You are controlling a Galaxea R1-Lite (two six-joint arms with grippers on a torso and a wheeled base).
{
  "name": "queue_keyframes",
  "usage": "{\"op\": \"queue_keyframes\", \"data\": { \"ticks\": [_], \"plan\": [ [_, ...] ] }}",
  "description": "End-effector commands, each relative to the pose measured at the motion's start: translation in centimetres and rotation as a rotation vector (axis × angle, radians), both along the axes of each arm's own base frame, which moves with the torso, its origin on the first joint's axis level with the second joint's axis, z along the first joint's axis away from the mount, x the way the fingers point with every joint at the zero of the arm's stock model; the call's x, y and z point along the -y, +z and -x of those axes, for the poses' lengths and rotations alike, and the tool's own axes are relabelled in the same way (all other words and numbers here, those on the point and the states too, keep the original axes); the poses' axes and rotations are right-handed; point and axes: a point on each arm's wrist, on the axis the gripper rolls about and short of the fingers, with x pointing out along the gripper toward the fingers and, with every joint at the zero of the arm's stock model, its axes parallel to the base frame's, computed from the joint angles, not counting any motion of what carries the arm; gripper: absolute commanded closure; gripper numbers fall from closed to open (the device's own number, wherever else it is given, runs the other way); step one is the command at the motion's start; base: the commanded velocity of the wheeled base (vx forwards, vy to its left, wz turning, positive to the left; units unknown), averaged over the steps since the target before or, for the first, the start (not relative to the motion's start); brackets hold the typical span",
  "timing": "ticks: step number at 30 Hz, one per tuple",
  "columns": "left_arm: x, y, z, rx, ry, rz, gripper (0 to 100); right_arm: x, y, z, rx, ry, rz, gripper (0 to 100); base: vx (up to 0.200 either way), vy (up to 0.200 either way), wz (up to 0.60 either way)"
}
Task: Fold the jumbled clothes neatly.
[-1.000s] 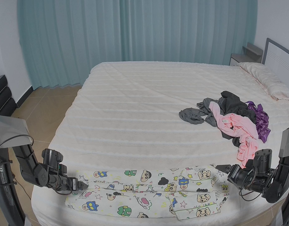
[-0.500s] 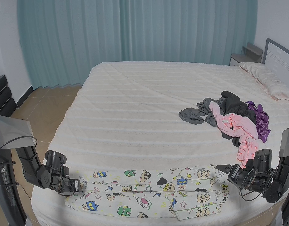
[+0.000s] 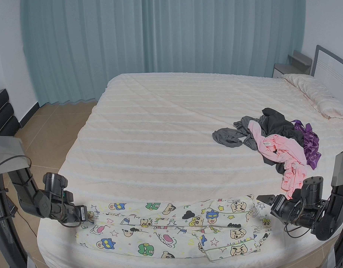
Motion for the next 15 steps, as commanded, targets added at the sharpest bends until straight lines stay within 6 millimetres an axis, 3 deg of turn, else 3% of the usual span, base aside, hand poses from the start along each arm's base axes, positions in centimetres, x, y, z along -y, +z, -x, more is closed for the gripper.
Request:
{"op": "queue_keyframes", "data": {
  "ticks": [1, 7, 9, 10, 15],
  "plan": [
    [-2.2, 2.5, -0.3, 0.071, 0.058, 0.017, 100, 0.1, -0.2, 0.4, -0.019, 0.000, 0.004, 0, 0.000, 0.000, 0.00],
    [-5.1, 4.1, -0.6, 0.094, 0.093, 0.020, 100, 0.1, -0.2, 0.4, -0.019, 0.000, 0.004, 0, 0.000, 0.000, 0.00],
    [-5.3, 4.2, -0.6, 0.095, 0.096, 0.019, 100, 0.1, -0.2, 0.4, -0.019, -0.002, 0.004, 0, 0.000, 0.000, 0.00],
    [-6.8, 4.9, -0.8, 0.100, 0.128, 0.012, 100, 0.1, -0.2, 0.4, -0.018, -0.001, 0.005, 0, 0.000, 0.000, 0.00],
    [-9.2, 6.5, -0.9, 0.101, 0.158, 0.019, 100, 0.1, -0.2, 0.4, -0.020, -0.001, 0.005, 0, 0.000, 0.000, 0.00]
  ]
}}
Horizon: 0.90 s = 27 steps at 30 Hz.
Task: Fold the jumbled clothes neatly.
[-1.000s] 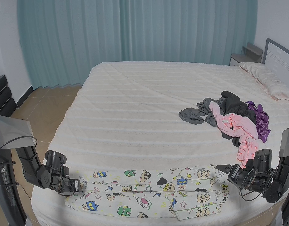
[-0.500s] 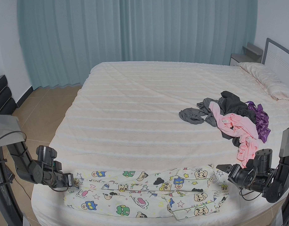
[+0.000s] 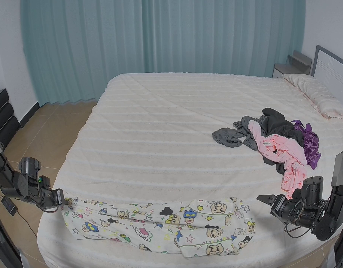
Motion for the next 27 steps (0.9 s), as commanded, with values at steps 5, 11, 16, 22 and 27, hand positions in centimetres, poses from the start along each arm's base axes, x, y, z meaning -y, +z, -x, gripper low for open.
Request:
{"op": "queue_keyframes", "data": {
  "ticks": [5, 11, 16, 22, 27],
  "plan": [
    [-3.6, 3.9, -0.2, 0.067, 0.056, -0.007, 100, 0.1, -0.2, 0.4, -0.019, 0.000, 0.003, 0, 0.000, 0.000, 0.00],
    [-6.5, 6.4, -0.5, 0.098, 0.092, -0.051, 100, 0.1, -0.1, 0.4, -0.017, -0.002, 0.003, 0, 0.000, 0.000, 0.00],
    [-8.9, 8.8, -0.1, 0.079, 0.111, -0.079, 100, 0.1, -0.1, 0.4, -0.016, -0.002, 0.002, 0, 0.000, 0.000, 0.00],
    [-10.3, 13.2, 0.7, 0.101, 0.139, -0.126, 100, 0.1, -0.1, 0.4, -0.017, -0.002, 0.004, 0, 0.000, 0.000, 0.00],
    [-7.0, 15.0, 1.4, 0.072, 0.073, -0.119, 100, 0.1, -0.1, 0.4, -0.016, -0.002, 0.003, 0, 0.000, 0.000, 0.00]
  ]
}}
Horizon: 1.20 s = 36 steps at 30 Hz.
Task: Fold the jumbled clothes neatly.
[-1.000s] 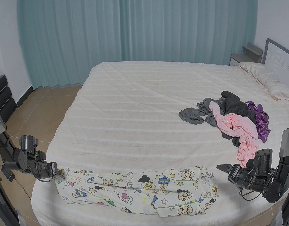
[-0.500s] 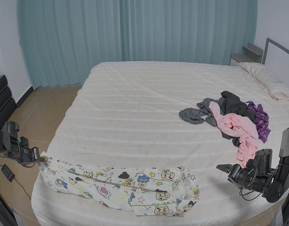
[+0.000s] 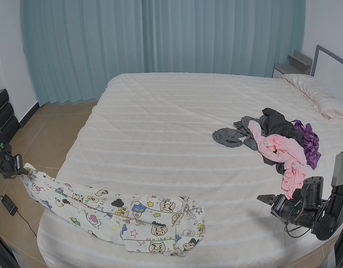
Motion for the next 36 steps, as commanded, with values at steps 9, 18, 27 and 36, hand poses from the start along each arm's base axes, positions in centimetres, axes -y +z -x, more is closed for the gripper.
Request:
{"op": "queue_keyframes", "data": {
  "ticks": [9, 18, 27, 36],
  "plan": [
    [15.5, 2.4, 1.8, -0.102, -0.237, 0.022, 100, 0.1, -0.1, 0.4, -0.017, 0.001, 0.004, 0, 0.000, 0.000, 0.00],
    [26.8, 1.3, 2.1, -0.101, -0.292, 0.078, 100, 0.1, 0.1, 0.4, -0.007, 0.001, 0.004, 0, 0.000, 0.000, 0.00],
    [34.5, -2.9, 1.3, -0.127, -0.338, 0.101, 100, 0.0, 0.1, 0.5, -0.007, 0.005, 0.003, 0, 0.000, 0.000, 0.00],
    [37.2, -4.8, 0.2, -0.123, -0.395, 0.123, 100, 0.0, 0.1, 0.4, -0.001, 0.006, 0.004, 0, 0.000, 0.000, 0.00]
  ]
}}
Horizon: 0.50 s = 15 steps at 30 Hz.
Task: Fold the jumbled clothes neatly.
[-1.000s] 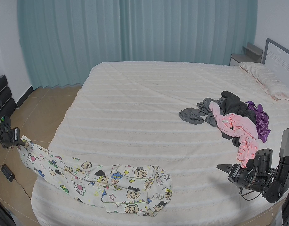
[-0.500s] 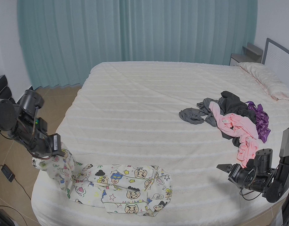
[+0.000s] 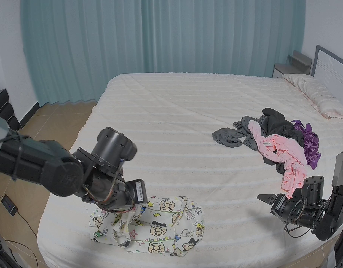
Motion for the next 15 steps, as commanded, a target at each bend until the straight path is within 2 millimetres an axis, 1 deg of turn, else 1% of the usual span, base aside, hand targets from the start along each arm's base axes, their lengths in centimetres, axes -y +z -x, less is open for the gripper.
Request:
{"op": "queue_keyframes", "data": {
  "ticks": [1, 6, 9, 15],
  "plan": [
    [1.6, -2.2, -0.3, -0.054, -0.043, -0.021, 100, 0.1, -0.1, 0.4, -0.011, 0.000, 0.003, 0, 0.000, 0.000, 0.00],
    [2.6, -2.0, 0.1, -0.092, -0.114, 0.043, 100, 0.1, -0.1, 0.4, -0.011, 0.001, 0.004, 0, 0.000, 0.000, 0.00],
    [3.2, -1.8, -0.2, -0.101, -0.141, 0.078, 100, 0.1, -0.1, 0.4, -0.011, 0.001, 0.004, 0, 0.000, 0.000, 0.00],
    [5.0, -2.6, -1.3, -0.115, -0.166, 0.095, 100, 0.0, -0.1, 0.4, -0.011, 0.002, 0.004, 0, 0.000, 0.000, 0.00]
  ]
}}
